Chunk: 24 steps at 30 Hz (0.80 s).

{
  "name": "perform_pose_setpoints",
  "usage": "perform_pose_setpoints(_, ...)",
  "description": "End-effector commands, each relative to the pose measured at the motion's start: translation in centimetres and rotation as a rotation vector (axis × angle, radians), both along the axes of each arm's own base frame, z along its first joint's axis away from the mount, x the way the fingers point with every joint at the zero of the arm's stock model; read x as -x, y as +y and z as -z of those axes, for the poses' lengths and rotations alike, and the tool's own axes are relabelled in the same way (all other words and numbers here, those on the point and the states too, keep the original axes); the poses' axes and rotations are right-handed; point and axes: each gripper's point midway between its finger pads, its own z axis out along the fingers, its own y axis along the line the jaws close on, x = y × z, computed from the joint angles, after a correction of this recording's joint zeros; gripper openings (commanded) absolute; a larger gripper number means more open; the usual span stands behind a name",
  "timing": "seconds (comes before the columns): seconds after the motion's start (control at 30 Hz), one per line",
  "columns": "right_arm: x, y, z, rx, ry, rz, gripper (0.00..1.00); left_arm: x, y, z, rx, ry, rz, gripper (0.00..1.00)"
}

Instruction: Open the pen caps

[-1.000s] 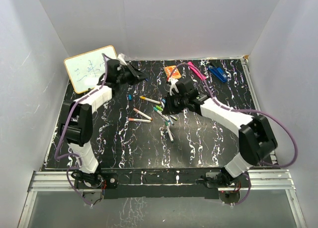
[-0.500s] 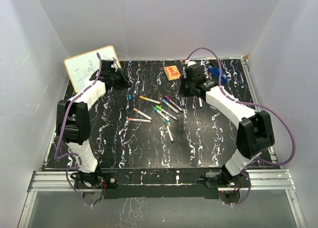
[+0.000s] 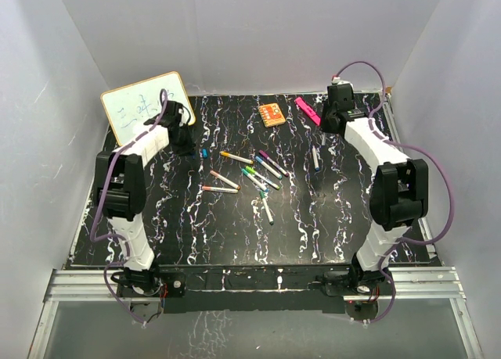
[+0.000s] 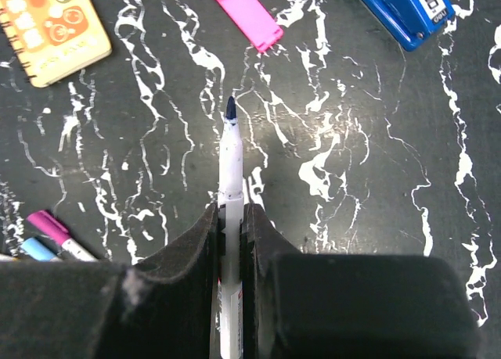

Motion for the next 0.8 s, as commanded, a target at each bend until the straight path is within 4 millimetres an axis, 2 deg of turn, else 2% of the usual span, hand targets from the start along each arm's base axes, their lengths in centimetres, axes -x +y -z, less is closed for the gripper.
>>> perform_pose_setpoints(0.0,-1.8,-1.6,-1.3,0.009,-0.063,0.033,0.00,-0.5,0.9,1.0,-0.058,0.023,0.004,0.00)
perform_pose_setpoints(0.33,-2.8,-4.1,0.8,0.014,-0.041,0.061,0.00,-1.5,1.0,2.9,-0.061,0.019,-0.026,0.00)
perform_pose_setpoints(0.63,-2.5,-5.6,4.5,0.045,0.031,0.063,0.00,-2.1,1.0,4.5,-0.066,0.038,-0.034,0.00)
perform_pose_setpoints(0.77,-2.2,-5.3,6.3,0.043,0.072,0.039,0.00,-2.2,0.8,4.9,-0.062,0.054,-0.030,0.00)
